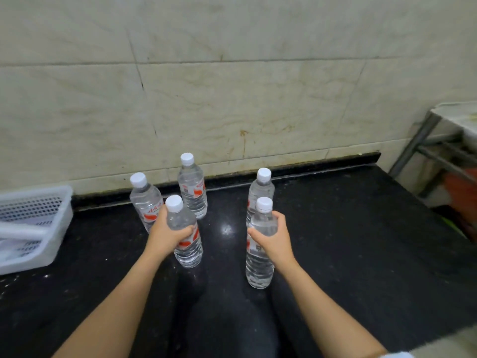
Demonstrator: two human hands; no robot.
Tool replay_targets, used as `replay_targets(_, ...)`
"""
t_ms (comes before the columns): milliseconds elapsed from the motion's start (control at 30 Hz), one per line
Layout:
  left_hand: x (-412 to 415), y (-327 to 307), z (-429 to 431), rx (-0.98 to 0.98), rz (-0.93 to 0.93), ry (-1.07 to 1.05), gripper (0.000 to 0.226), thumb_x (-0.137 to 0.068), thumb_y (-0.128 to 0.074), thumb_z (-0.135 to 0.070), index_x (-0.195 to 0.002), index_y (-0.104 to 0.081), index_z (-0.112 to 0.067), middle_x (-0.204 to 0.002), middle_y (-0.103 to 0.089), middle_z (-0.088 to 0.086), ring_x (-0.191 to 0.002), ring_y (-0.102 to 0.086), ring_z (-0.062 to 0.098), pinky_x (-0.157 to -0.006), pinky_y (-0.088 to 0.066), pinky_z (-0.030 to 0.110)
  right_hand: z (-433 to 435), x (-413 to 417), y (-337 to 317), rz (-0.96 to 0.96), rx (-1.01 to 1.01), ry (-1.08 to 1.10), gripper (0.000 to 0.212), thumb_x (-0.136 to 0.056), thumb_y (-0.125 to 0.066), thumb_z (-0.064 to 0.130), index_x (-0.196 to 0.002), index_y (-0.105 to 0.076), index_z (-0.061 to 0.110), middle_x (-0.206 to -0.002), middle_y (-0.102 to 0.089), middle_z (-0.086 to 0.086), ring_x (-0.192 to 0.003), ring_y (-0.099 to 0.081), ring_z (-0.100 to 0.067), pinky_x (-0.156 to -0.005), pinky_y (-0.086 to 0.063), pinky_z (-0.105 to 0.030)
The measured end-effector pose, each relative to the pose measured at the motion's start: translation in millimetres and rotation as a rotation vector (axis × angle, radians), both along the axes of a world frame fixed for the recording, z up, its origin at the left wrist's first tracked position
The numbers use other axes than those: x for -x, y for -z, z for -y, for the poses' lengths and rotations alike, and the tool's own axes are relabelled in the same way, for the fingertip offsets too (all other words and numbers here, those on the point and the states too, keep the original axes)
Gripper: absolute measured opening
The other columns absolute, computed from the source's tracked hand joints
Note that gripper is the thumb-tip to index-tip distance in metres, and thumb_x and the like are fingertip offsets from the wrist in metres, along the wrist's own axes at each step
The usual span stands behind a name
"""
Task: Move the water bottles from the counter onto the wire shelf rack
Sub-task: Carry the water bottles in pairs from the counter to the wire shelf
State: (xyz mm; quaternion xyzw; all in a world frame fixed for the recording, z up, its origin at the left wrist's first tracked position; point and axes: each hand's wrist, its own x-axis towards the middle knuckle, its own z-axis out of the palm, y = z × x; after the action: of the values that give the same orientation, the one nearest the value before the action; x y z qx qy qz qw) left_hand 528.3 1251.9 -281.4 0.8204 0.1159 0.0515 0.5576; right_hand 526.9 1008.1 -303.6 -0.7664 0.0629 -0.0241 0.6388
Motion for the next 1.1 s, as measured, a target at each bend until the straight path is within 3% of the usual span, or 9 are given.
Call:
replay_targets(100, 5.3, 2.9, -6.4, -0.009, 0.017, 0.083, 0.066, -0.066, -0.079, -0.008, -0.112, -0.038, -0.03, -0.11, -0.052, -0.004, -0.103, -0.05, 0.015, -0.087, -0.037, 0.031, -11.8, 16.6, -2.3, 0.014, 0.063, 0.014, 0.062, -0.063, -0.079, 0.024, -0.109, -0.039, 0.033, -0.109, -0.056, 0.006, -0.102, -0.055, -0.014, -0.088, -0.043, -0.028)
replay_targets(267, 16.1, 2.8, -18.8, -0.057, 0.008, 0.243, 0.07, -0.065, -0.08, -0.009, -0.123, -0.043, -0.02, -0.111, -0.053, -0.002, -0.103, -0.052, 0.017, -0.088, -0.038, 0.03, -40.8, 36.0, -13.5, 0.042, 0.191, 0.119, 0.063, -0.064, -0.079, 0.029, -0.114, -0.042, 0.025, -0.112, -0.052, 0.002, -0.1, -0.05, -0.013, -0.085, -0.039, -0.026)
replay_targets(433, 52.2, 5.0, -25.9, -0.068, -0.035, 0.412, 0.059, -0.059, -0.083, -0.017, -0.102, -0.046, -0.035, -0.096, -0.062, -0.009, -0.094, -0.06, 0.017, -0.081, -0.047, 0.029, -42.8, 63.0, -15.4, -0.015, 0.154, 0.266, 0.059, -0.065, -0.078, 0.031, -0.11, -0.04, 0.03, -0.102, -0.055, 0.008, -0.094, -0.054, -0.012, -0.079, -0.039, -0.024)
replay_targets(633, 97.3, 1.6, -9.9, -0.065, -0.01, 0.385, 0.066, -0.057, -0.082, -0.025, -0.11, -0.045, -0.04, -0.098, -0.06, -0.007, -0.092, -0.058, 0.019, -0.081, -0.044, 0.032, -14.3, 143.5, -3.6, -0.008, 0.098, 0.529, 0.053, -0.064, -0.079, 0.024, -0.105, -0.045, 0.027, -0.094, -0.057, 0.012, -0.091, -0.06, -0.015, -0.08, -0.048, -0.032)
replay_targets(700, 113.7, -2.6, 0.2, -0.068, -0.013, 0.42, 0.062, -0.056, -0.081, -0.027, -0.103, -0.044, -0.046, -0.097, -0.062, -0.008, -0.093, -0.06, 0.02, -0.08, -0.045, 0.032, 0.9, 175.6, 1.0, -0.023, 0.122, 0.619, 0.051, -0.063, -0.08, 0.025, -0.102, -0.047, 0.029, -0.093, -0.057, 0.013, -0.089, -0.059, -0.015, -0.076, -0.046, -0.03)
replay_targets(800, 134.5, -16.2, 29.0, -0.079, -0.012, 0.528, 0.053, -0.047, -0.073, -0.041, -0.088, -0.043, -0.057, -0.094, -0.066, -0.01, -0.092, -0.063, 0.02, -0.083, -0.05, 0.037, 23.0, 213.9, -0.2, -0.03, 0.142, 0.69, 0.051, -0.063, -0.081, 0.021, -0.101, -0.047, 0.027, -0.092, -0.056, 0.012, -0.083, -0.057, -0.009, -0.073, -0.043, -0.024)
replay_targets(900, 149.4, -32.7, 75.1, -0.033, -0.02, 0.619, 0.047, -0.038, -0.065, -0.048, -0.082, -0.047, -0.052, -0.089, -0.067, -0.011, -0.088, -0.065, 0.02, -0.082, -0.053, 0.042, 48.2, 242.9, -3.3, -0.006, 0.141, 0.735, 0.053, -0.064, -0.08, 0.016, -0.101, -0.045, 0.028, -0.091, -0.053, 0.017, -0.081, -0.053, 0.001, -0.066, -0.039, -0.014)
replay_targets(1000, 160.9, -42.6, 128.7, -0.001, 0.003, 0.65, 0.048, -0.042, -0.068, -0.043, -0.086, -0.048, -0.045, -0.089, -0.066, -0.011, -0.088, -0.064, 0.019, -0.082, -0.053, 0.045, 77.8, 267.5, -10.7, 0.029, 0.135, 0.797, 0.051, -0.062, -0.081, 0.018, -0.094, -0.046, 0.037, -0.091, -0.054, 0.021, -0.082, -0.053, 0.005, -0.068, -0.039, -0.017)
replay_targets(1100, 177.7, -46.5, 187.4, 0.009, 0.045, 0.663, 0.046, -0.042, -0.068, -0.044, -0.082, -0.047, -0.051, -0.086, -0.065, -0.014, -0.086, -0.064, 0.017, -0.08, -0.053, 0.043, 118.5, 291.9, -16.4, 0.061, 0.131, 0.86, 0.051, -0.059, -0.082, 0.019, -0.086, -0.045, 0.042, -0.091, -0.053, 0.025, -0.083, -0.054, 0.005, -0.068, -0.04, -0.015)
